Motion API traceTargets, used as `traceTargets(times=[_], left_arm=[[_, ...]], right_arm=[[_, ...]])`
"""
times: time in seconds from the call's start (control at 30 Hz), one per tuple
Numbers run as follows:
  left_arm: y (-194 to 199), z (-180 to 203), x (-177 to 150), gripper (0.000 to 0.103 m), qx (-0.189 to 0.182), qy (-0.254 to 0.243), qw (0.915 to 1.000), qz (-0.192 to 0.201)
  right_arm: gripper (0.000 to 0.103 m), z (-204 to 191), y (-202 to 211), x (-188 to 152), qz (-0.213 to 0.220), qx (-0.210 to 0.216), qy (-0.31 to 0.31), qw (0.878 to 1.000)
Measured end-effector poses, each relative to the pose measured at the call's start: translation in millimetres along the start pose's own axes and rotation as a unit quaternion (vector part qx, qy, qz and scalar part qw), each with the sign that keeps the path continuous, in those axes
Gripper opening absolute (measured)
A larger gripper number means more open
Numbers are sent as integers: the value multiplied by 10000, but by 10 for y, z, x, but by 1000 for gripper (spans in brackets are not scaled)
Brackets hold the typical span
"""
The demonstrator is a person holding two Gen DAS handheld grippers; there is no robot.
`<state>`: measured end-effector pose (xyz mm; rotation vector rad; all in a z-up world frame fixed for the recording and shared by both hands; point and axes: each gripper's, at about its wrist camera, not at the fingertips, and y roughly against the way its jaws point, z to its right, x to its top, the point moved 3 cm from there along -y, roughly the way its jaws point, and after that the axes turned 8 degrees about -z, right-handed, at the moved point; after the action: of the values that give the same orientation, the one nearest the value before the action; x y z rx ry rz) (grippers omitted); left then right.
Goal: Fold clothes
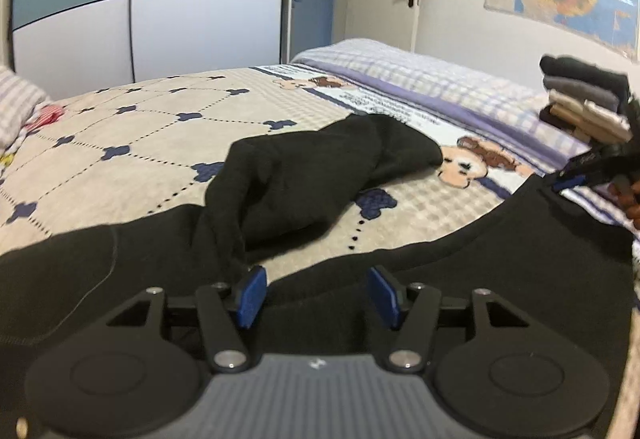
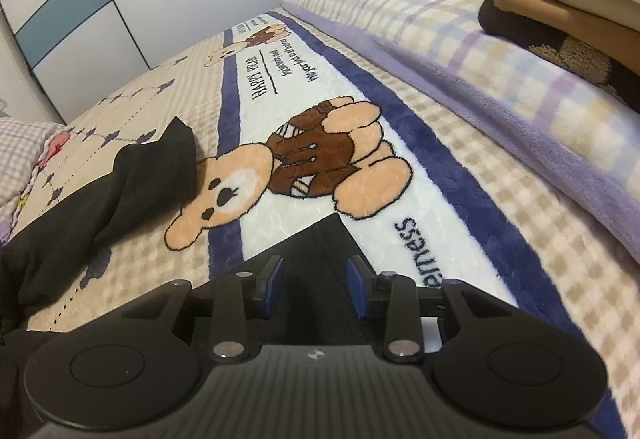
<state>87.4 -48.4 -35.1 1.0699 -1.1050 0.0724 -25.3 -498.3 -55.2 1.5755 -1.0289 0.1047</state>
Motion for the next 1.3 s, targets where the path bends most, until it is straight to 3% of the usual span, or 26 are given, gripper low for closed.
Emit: traceTargets(times=[0.3,0.43,0.6,0.63,0.67,0.7,0.77,0.9,1.07,1.3], left_arm=[[-427,-22,51,58,-245,-157,9984,-484],[-497,-16,56,58,-284,-189,9981,-504],[-570,-31,32,57,-344,-137,9976,-581],[-575,-28,30,50,-341,-142,9976,-583],[-577,-21,28,30,-327,-151,9977,-576],[-571,-3,29,17,-281,-170,9980,-536],[-558,32,32,8,-189,-210,9986,-457],[-528,102,40,6,3,-286,9992,-284],[-482,133,93,6,333,-332,9989,69],[-530,121,113,4,767,-347,9961,278]], right_arm=[[36,50,-66,0,97,242,532,9982],[34,107,-104,24,157,-17,653,9977],[34,182,-165,32,102,141,592,9981],[33,180,-154,32,138,147,604,9980],[26,178,-138,31,183,151,613,9978],[18,181,-116,34,236,159,613,9977],[6,199,-70,45,338,192,575,9976],[3,203,51,87,668,345,442,9962],[3,103,115,177,1036,222,475,9932],[2,5,-61,379,1184,34,355,9923]])
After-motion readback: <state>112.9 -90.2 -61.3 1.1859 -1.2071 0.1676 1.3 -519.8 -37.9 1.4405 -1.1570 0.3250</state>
